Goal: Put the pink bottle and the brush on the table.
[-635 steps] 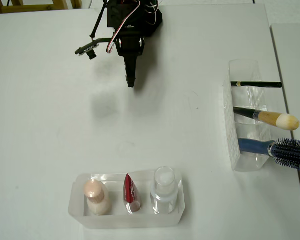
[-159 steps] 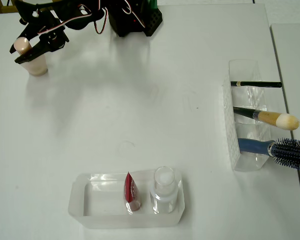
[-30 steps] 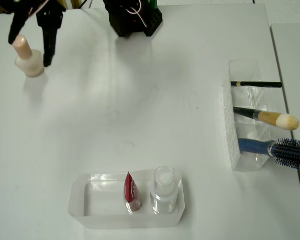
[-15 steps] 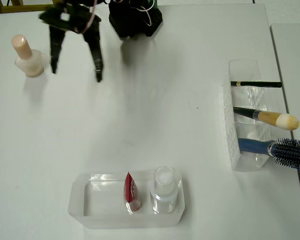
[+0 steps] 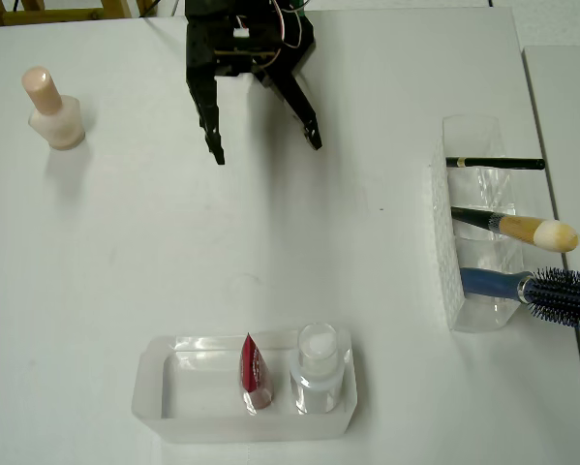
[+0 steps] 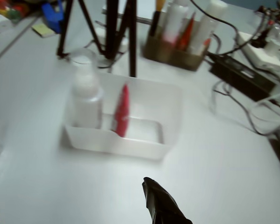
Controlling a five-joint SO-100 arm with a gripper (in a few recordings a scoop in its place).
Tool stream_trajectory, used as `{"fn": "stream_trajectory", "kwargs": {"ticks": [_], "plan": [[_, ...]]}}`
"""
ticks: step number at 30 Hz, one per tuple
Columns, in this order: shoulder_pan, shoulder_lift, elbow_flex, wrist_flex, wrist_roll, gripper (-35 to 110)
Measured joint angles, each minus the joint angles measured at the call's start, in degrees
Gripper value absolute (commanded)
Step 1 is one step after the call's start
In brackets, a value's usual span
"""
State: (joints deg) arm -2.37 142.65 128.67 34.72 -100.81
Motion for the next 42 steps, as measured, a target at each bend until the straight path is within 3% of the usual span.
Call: {"fn": "stream_trajectory", "kwargs": {"ticks": [21,42], "plan": [[-23.2,-24.5,-0.4,-24.4,0.0,40],[-34.7,-51.7,-16.1,-40.1,0.0,43]]}}
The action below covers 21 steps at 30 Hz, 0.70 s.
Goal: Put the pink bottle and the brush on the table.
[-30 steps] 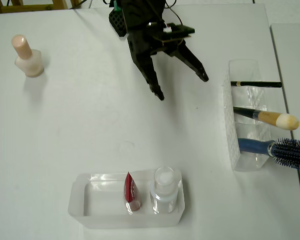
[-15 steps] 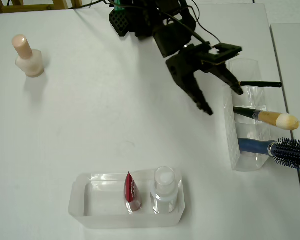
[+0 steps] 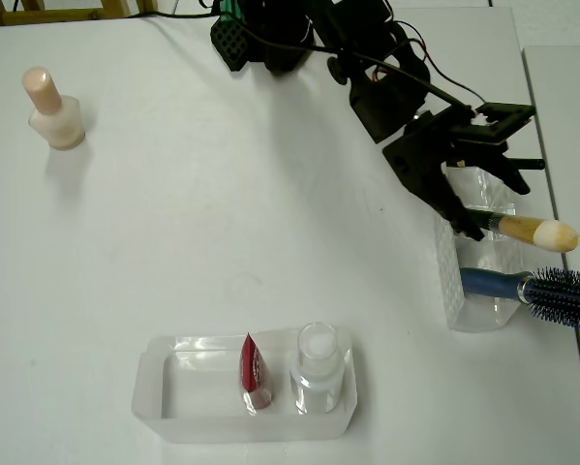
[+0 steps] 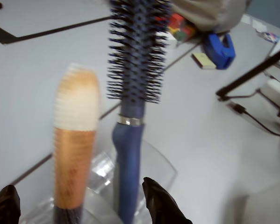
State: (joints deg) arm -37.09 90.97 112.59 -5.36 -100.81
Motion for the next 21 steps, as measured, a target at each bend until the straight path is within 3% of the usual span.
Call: {"fn": "stream_trajectory", "kwargs": {"ticks": [21], "plan": [[-1.6,-13.4,-8.9,-4.4,0.0,35]]}}
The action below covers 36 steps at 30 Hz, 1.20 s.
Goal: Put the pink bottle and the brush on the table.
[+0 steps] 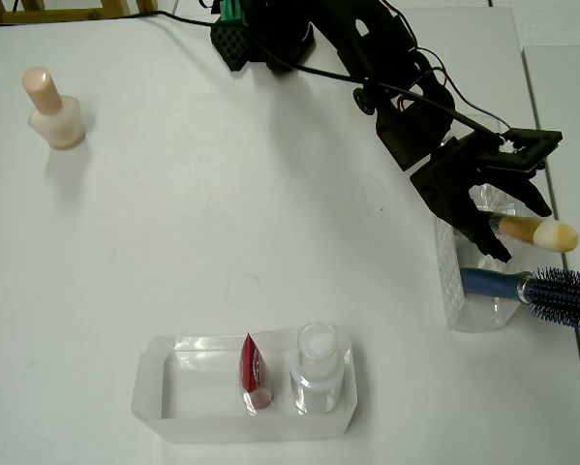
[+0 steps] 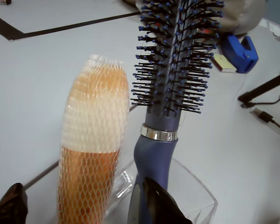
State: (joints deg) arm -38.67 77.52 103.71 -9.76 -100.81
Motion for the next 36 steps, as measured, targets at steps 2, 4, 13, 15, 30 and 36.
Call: {"fn": "stream_trajectory", "kwargs": {"ticks": [2,4,13,15,30,36], "plan": [[0.0,-0.4,-0.1,0.0,0.0,33],[0.0,-0.4,-0.1,0.0,0.0,31],[-1.6,-0.4,-0.1,0.5,0.0,25],[-1.5,-0.4,-0.1,0.8,0.0,23],[-1.3,-1.4,-2.5,1.7,0.0,16],[-1.6,-1.4,-3.0,1.7,0.0,13]]}}
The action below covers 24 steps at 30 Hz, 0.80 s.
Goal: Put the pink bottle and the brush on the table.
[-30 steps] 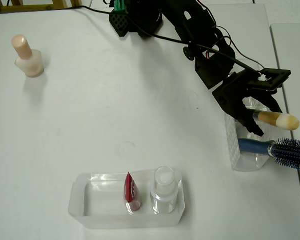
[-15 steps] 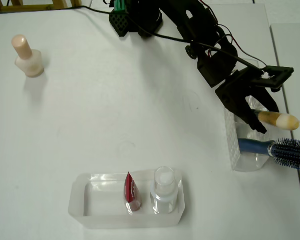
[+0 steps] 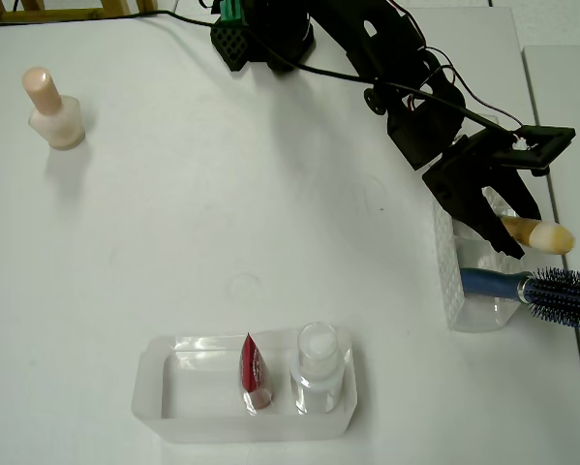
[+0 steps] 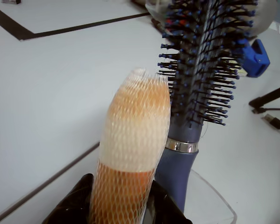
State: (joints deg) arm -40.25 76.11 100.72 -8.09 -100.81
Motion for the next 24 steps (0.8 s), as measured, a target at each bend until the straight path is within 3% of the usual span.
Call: {"fn": "stream_trajectory", "kwargs": {"ticks": [8,24], "plan": [[-0.2,0.0,0.0,0.0,0.2,0],[-0.2,0.1,-0.3,0.0,0.2,0]]}}
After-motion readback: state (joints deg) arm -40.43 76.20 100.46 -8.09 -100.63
